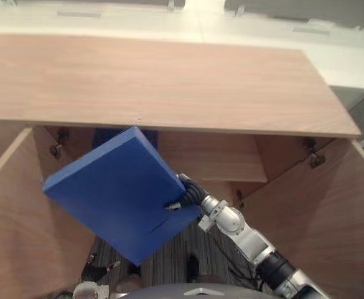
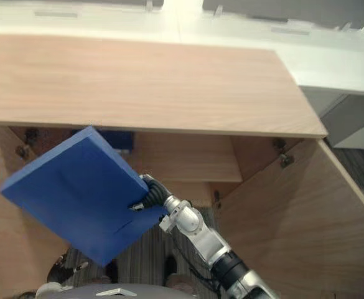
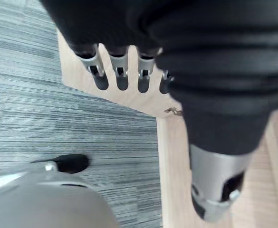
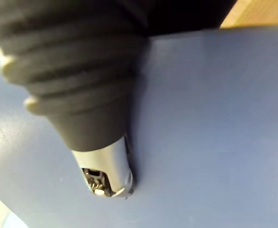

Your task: Walk over to the cabinet, pick up the folder, carry it to the office cabinet, place the folder inside the office cabinet, then close the office cabinet door

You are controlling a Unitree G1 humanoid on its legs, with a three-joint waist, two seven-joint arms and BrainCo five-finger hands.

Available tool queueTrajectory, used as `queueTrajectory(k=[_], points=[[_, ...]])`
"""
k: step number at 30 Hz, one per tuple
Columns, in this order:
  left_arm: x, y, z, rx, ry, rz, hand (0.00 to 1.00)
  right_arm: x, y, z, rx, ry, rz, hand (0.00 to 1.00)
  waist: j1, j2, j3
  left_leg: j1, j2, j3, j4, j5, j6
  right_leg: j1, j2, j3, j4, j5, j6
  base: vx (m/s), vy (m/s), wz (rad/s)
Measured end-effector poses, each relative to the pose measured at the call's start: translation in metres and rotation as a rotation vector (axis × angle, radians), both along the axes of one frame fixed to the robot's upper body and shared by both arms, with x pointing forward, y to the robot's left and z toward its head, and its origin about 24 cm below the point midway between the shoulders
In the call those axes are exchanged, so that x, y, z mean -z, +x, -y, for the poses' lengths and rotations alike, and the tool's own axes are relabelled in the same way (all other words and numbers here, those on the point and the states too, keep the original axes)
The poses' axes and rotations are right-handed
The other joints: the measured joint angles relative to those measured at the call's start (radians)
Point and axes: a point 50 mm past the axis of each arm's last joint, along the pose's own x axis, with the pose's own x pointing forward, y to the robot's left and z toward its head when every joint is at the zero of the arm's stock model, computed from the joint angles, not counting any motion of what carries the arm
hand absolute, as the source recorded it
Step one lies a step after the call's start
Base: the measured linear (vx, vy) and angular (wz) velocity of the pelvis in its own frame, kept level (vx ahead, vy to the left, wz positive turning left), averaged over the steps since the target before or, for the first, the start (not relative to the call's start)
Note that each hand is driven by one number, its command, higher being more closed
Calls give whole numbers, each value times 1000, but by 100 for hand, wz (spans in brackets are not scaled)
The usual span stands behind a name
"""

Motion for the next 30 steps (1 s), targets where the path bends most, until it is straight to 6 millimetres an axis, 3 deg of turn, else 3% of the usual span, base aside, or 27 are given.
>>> queueTrajectory(k=[3,5,10,14,20,24,30], points=[[-9,35,7,47,-3,82,0,-22,23,3,-9,-69,105,100,2,55,112,-200,30,-12,226,-73,6,-139,12,2,98,-7,-9,-185,-12,-1],[-16,50,7,54,0,132,0,-30,31,7,5,-91,144,100,1,72,169,-278,39,-23,296,-89,7,-207,16,0,155,-17,-14,-173,10,2],[-43,85,6,102,18,291,0,-40,41,22,73,-97,169,100,8,70,246,-501,48,-29,440,-113,13,-456,5,12,362,-72,-15,-198,34,0],[-60,105,13,128,13,389,0,-50,46,34,136,22,138,100,11,73,264,-625,57,-26,502,-124,16,-588,-4,12,440,-96,-19,-124,-8,-1],[-96,137,24,137,-11,582,0,-95,60,65,288,290,196,100,30,73,273,-780,82,-23,570,-127,16,-739,-3,10,501,-96,-24,-48,-13,-4],[-107,146,39,127,-63,658,0,-130,72,82,348,482,237,100,35,74,274,-849,93,-18,600,-129,19,-807,-2,10,526,-93,-27,11,-2,-5],[-122,154,41,122,-76,729,0,-169,90,111,449,725,267,100,54,73,276,-890,100,-4,605,-130,19,-849,-4,9,531,-95,-30,41,16,-2]])
